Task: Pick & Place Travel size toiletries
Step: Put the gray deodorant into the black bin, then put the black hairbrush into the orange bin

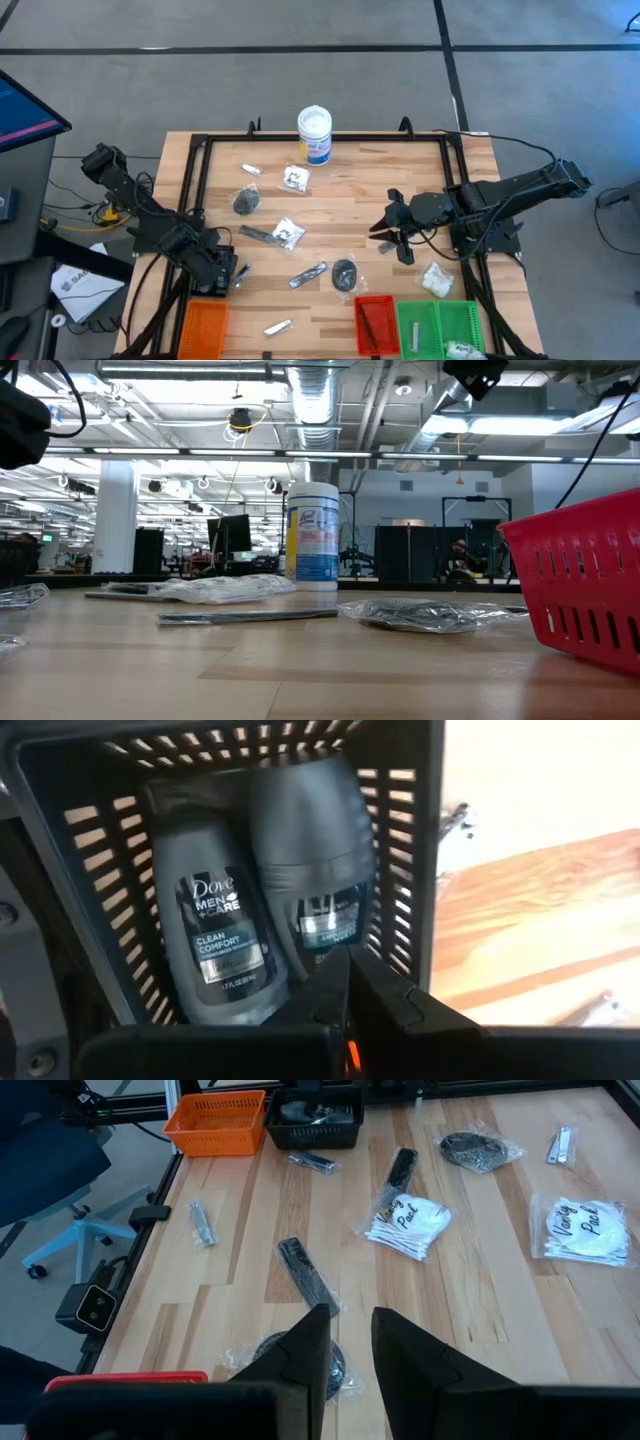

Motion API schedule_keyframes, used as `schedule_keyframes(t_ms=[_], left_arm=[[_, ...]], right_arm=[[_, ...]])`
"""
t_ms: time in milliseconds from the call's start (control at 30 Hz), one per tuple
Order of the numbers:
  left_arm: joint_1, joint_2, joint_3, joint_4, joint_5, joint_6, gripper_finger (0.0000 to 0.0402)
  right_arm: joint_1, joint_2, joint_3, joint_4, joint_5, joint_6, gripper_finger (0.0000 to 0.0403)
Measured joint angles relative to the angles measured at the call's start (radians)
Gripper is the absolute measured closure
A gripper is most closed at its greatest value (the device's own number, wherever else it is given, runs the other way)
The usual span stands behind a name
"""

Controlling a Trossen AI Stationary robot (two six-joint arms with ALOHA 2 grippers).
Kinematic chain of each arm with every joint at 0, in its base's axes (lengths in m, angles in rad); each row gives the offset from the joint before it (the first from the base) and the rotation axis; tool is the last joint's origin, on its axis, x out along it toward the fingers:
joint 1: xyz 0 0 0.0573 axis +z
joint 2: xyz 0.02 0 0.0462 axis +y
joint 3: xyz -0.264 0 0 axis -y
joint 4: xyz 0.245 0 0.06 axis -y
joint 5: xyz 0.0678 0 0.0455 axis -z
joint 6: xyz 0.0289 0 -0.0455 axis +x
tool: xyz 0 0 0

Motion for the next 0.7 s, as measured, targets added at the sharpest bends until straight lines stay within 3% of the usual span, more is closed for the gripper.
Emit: schedule_keyframes(t_ms=[367,700], left_arm=[[0.026,-0.010,0.061,-0.001,-0.190,0.047,0.0401],[0.117,-0.010,0.089,0.009,-0.287,0.168,0.0401]], right_arm=[[0.001,0.000,0.000,0.000,0.000,0.000,0.0332],[0.001,0.000,0.000,0.000,0.000,0.000,0.0332]])
